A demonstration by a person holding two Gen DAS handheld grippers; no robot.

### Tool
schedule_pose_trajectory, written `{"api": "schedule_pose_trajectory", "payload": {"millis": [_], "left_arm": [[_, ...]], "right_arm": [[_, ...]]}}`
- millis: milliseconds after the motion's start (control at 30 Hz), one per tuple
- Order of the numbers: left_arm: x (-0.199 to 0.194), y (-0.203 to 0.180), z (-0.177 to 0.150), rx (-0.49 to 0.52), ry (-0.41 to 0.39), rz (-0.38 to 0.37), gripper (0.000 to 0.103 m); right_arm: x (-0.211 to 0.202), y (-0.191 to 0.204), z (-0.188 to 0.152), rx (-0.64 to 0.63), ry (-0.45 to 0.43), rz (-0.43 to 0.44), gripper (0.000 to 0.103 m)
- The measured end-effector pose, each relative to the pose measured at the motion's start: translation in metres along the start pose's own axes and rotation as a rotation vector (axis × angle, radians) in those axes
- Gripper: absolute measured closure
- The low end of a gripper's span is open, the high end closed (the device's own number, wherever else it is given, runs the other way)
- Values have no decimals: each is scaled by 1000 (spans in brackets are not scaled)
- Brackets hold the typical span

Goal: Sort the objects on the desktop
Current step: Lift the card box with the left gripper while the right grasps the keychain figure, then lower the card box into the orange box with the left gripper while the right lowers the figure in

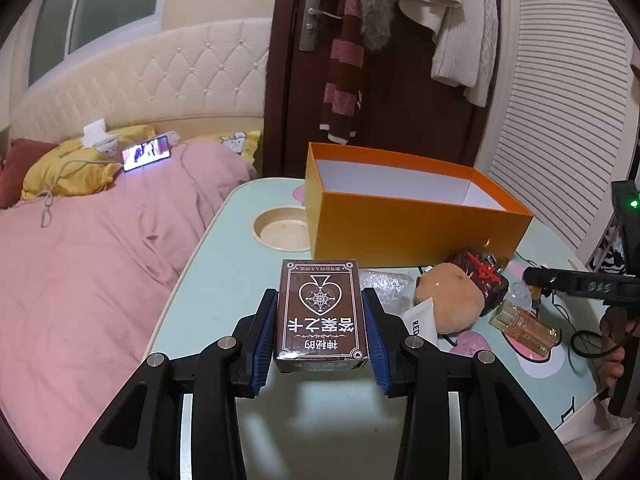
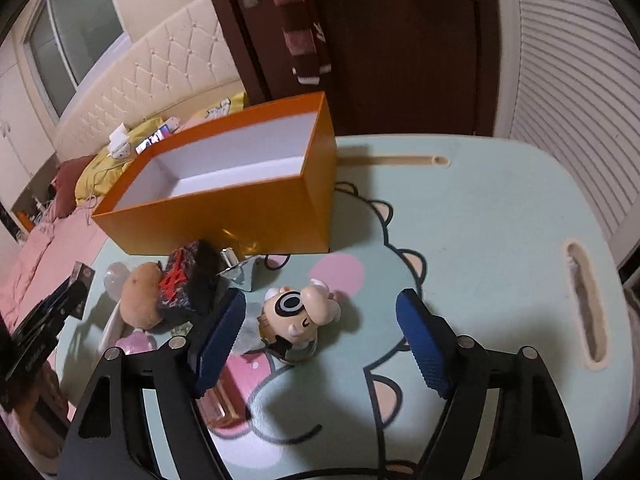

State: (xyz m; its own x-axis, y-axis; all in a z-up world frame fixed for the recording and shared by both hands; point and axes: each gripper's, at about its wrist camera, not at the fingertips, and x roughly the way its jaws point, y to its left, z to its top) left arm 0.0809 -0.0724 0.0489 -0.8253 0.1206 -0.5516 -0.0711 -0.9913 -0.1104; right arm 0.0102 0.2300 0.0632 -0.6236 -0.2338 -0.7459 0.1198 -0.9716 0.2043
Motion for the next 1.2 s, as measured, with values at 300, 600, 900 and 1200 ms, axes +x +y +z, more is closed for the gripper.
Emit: {"api": "schedule_pose_trajectory", "payload": {"millis": [300,600,900,1200], "left_arm": [[-7,0,7,-4,-21,4,64],[-20,1,23,-13,-61,7,64],[-25,-13,75,22,-107,-20,64],[14,-42,126,73,-124,-53,64]], "right_arm": [[1,1,-4,-35,-5,-5,60],[-41,7,16,-51,-123,41,60],[-67,33,46,-104,-208,89,60],[-56,62,86,-160,-270,103,60]]}}
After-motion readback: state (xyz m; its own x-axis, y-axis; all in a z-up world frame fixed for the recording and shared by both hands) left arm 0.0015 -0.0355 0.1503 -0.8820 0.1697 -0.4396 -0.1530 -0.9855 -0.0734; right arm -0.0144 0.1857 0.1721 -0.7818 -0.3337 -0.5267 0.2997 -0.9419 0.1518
